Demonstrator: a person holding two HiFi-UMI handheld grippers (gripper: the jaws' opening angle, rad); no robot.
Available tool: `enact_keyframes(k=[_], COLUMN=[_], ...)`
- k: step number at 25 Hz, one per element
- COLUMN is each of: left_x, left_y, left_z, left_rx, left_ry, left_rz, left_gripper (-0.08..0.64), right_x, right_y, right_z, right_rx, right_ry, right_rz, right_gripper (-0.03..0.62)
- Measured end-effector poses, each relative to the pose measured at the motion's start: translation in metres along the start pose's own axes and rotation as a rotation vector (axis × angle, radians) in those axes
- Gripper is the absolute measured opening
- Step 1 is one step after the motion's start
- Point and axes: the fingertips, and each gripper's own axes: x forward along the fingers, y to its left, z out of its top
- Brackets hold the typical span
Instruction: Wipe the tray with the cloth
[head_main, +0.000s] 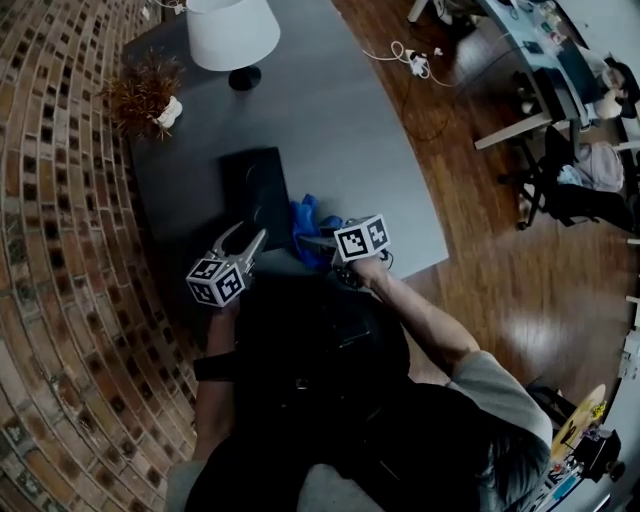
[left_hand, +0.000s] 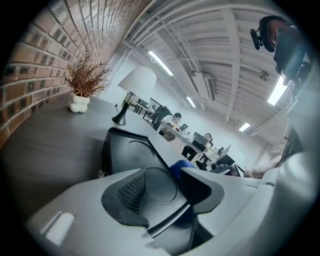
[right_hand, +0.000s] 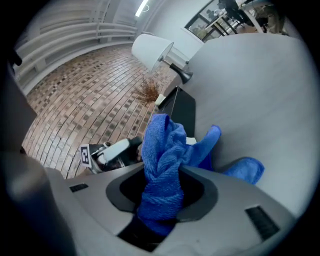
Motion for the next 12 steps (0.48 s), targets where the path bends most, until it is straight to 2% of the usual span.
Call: enact_keyframes(k=[2, 4, 9, 12], left_x=[-0.001, -0.001, -0.001, -0.001], left_y=[0.000, 0.000, 0.001, -0.002], left_z=[0.000, -0.002, -0.003, -0.005], left_rx=[-0.008, -0.004, 0.004, 0.002], left_ry=[-0.001, 0.003, 0.008, 0.007], left_rz=[-0.002, -0.004, -0.005, -0.002], left_gripper=[0.202, 0.202, 0.201, 0.201], right_x=[-0.005, -0.010, 0.003, 0.034], right_y=[-0.002, -0.016, -0.067, -0.097], right_z=[-0.006, 0.019, 0.175, 0.226], right_rx=[-0.053, -0.108, -0.123, -0.065], right_ry=[0.050, 0.032, -0.229, -0.265], right_rz=[-0.014, -0.067, -0.216, -0.274], right_gripper=[0.141, 0.141, 0.143, 0.143])
